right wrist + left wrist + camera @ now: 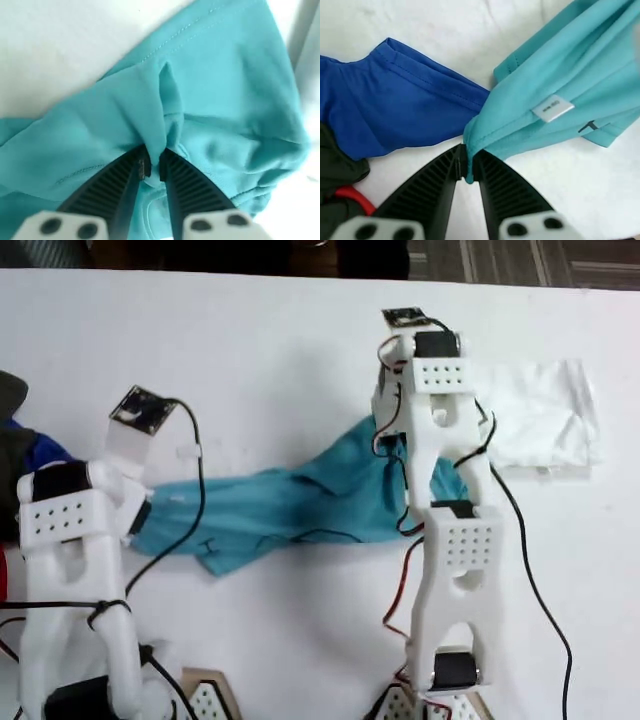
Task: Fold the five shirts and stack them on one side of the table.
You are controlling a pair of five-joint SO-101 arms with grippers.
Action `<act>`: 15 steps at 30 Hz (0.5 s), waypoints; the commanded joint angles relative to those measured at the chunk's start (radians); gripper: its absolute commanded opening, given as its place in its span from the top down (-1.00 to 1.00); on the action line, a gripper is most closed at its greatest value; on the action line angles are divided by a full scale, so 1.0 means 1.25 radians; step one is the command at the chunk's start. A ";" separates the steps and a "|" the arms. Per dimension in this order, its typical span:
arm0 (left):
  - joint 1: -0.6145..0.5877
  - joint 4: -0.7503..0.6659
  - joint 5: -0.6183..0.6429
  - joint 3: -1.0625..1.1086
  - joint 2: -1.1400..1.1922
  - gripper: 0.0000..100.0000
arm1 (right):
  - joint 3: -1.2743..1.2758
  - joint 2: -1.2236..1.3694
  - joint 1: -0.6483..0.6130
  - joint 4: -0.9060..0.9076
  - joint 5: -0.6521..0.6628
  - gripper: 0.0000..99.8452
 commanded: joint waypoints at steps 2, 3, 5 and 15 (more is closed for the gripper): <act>-0.006 -0.012 -0.009 -0.034 -0.011 0.95 | -0.022 -0.028 -0.003 0.017 0.009 0.95; -0.006 -0.012 -0.009 -0.034 -0.011 0.95 | -0.023 -0.013 -0.004 0.017 0.009 0.93; -0.006 -0.012 -0.009 -0.034 -0.011 0.95 | -0.029 0.017 -0.004 0.014 0.009 0.89; -0.007 -0.012 -0.009 -0.034 -0.011 0.95 | -0.031 0.036 -0.001 -0.001 0.009 0.93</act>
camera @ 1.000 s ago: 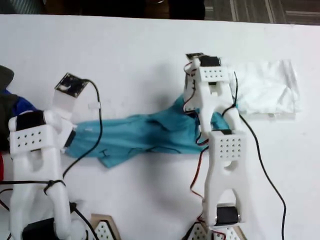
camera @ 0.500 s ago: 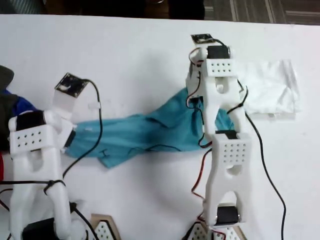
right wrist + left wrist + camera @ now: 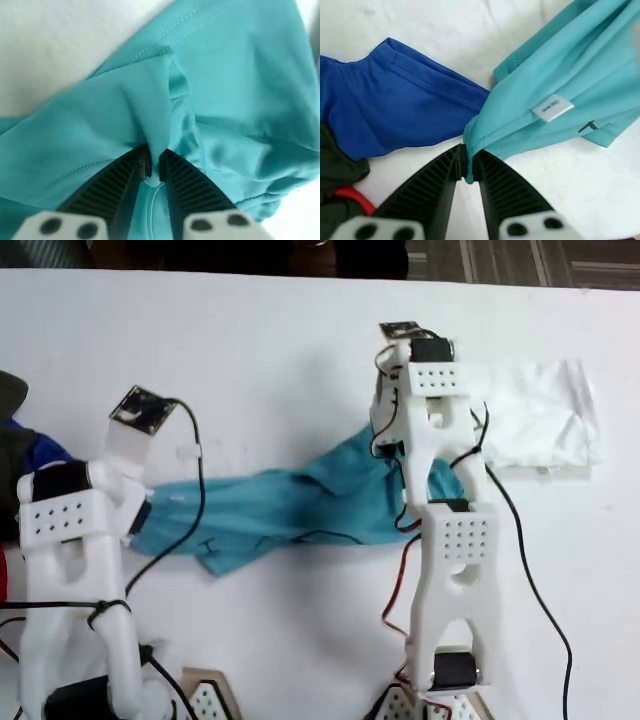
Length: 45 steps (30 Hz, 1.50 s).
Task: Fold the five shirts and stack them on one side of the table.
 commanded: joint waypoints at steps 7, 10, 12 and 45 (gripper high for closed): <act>-0.007 -0.012 -0.009 -0.034 -0.011 0.95 | -0.064 -0.026 0.003 0.006 0.009 0.96; -0.006 -0.029 -0.001 -0.035 -0.011 0.95 | -0.150 -0.077 0.030 0.019 0.010 0.96; -0.005 -0.034 0.000 -0.063 -0.011 0.95 | -0.188 -0.133 0.048 0.019 0.010 0.96; 0.120 0.396 0.119 -0.855 -0.211 0.95 | -0.177 -1.012 0.094 0.015 0.061 0.97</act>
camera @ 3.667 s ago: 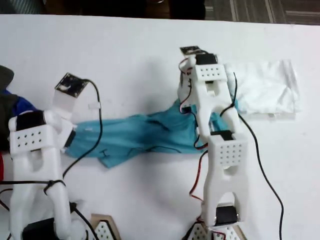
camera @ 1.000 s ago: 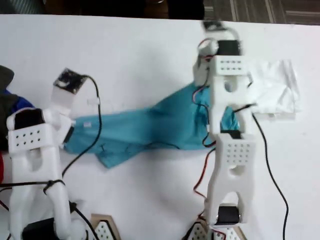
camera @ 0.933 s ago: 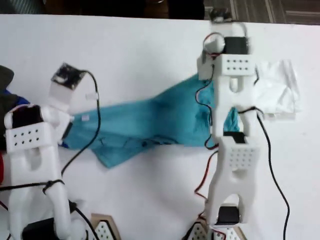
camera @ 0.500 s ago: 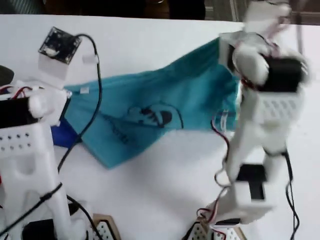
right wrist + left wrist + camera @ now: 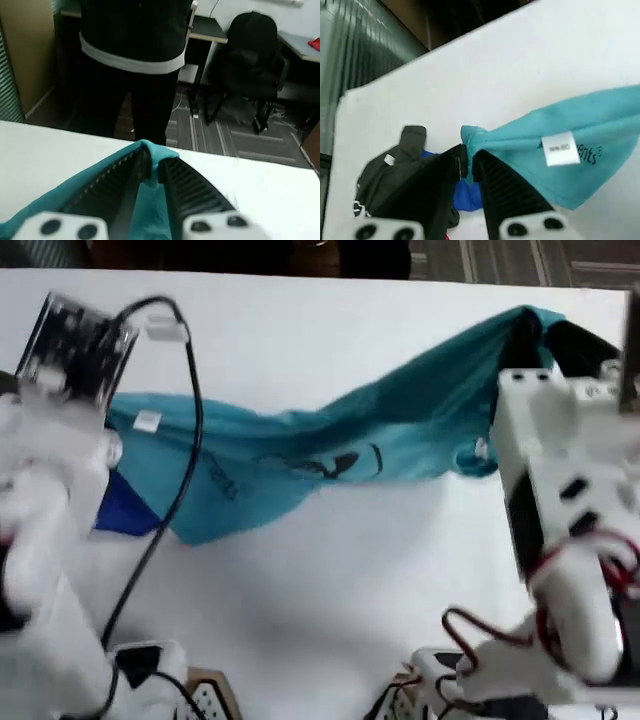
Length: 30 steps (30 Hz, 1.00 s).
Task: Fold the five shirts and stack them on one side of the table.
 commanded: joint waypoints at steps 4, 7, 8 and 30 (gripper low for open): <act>0.006 0.011 0.000 -0.028 -0.160 0.95 | -0.020 -0.106 0.008 0.012 0.002 0.97; 0.006 0.005 0.001 -0.028 -0.195 0.95 | -0.021 -0.139 0.008 -0.003 0.002 0.97; 0.006 0.002 0.002 -0.029 -0.198 0.95 | -0.021 -0.149 0.008 -0.017 0.002 0.97; 0.002 -0.031 0.006 0.031 -0.206 0.95 | -0.020 -0.239 0.131 -0.152 0.007 0.97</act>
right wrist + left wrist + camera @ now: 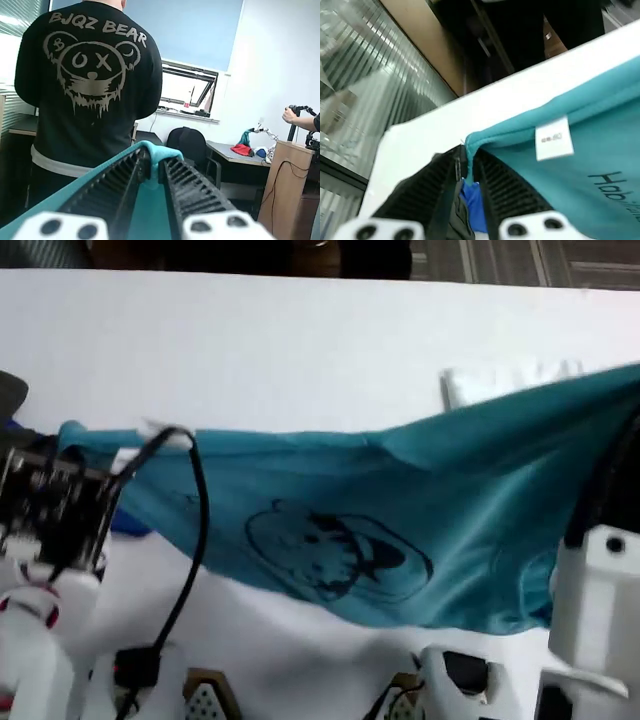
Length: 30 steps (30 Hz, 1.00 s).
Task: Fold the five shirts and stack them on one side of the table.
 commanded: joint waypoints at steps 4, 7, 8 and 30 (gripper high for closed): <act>0.002 0.037 0.006 -0.106 0.001 0.95 | 0.000 -0.062 0.006 0.017 0.007 0.97; 0.001 0.038 0.006 -0.112 -0.016 0.95 | 0.000 -0.078 0.008 0.013 0.009 0.97; 0.001 0.038 0.006 -0.111 -0.027 0.95 | 0.000 -0.078 0.008 0.012 0.009 0.97; 0.007 -0.457 0.001 0.436 0.085 0.95 | 0.001 0.525 -0.045 0.012 0.000 0.96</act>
